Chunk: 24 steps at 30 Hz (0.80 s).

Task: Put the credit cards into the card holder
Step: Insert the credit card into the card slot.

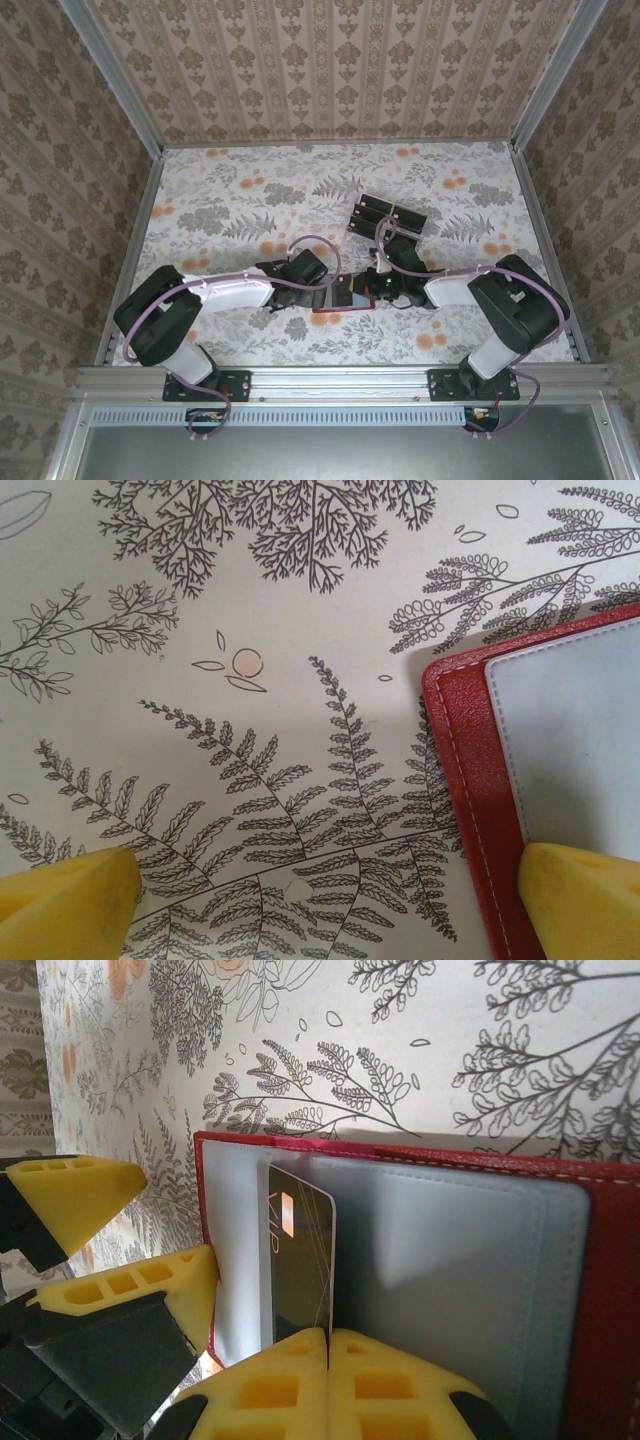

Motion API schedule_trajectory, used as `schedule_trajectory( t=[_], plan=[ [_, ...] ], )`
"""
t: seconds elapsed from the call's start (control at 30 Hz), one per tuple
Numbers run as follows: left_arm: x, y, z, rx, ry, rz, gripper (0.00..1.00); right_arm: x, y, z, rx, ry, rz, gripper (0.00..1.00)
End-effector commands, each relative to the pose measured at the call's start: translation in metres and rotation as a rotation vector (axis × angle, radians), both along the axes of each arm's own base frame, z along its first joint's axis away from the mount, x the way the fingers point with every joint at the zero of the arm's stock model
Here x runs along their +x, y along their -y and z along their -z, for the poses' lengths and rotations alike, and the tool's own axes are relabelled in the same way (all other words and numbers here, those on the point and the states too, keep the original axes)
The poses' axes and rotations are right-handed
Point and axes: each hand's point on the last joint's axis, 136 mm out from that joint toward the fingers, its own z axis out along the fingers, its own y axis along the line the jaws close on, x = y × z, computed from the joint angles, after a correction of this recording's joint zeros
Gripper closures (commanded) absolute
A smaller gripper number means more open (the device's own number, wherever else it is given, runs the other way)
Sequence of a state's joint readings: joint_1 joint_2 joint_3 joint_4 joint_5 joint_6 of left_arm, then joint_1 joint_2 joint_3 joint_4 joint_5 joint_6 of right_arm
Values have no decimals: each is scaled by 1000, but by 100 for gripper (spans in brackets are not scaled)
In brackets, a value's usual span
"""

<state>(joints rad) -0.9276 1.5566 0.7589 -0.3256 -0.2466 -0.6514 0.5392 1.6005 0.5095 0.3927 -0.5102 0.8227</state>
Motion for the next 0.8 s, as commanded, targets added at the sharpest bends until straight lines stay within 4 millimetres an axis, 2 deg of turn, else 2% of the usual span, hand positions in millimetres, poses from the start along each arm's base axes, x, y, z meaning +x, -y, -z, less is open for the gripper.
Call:
schedule_trajectory(
  t=[0.0, 0.3, 0.5, 0.6, 0.7, 0.77],
  plan=[
    [-6, -13, 14, 53, -31, -20, 0, -3, -7, 3, -4, -32, -18, 100],
    [-6, -12, 14, 45, -27, -16, 0, -7, -18, 5, -28, -46, -48, 100],
    [1, -8, 1, 16, -6, -27, 0, -10, -22, 4, -68, -66, -70, 100],
    [7, -9, -10, -26, 5, -60, 0, -8, -22, -6, -87, -57, -80, 86],
    [14, -12, -23, -75, 12, -99, 0, -6, -19, -18, -117, -43, -84, 65],
    [17, -13, -30, -105, 19, -115, 0, -5, -17, -25, -134, -35, -83, 59]
  ],
)
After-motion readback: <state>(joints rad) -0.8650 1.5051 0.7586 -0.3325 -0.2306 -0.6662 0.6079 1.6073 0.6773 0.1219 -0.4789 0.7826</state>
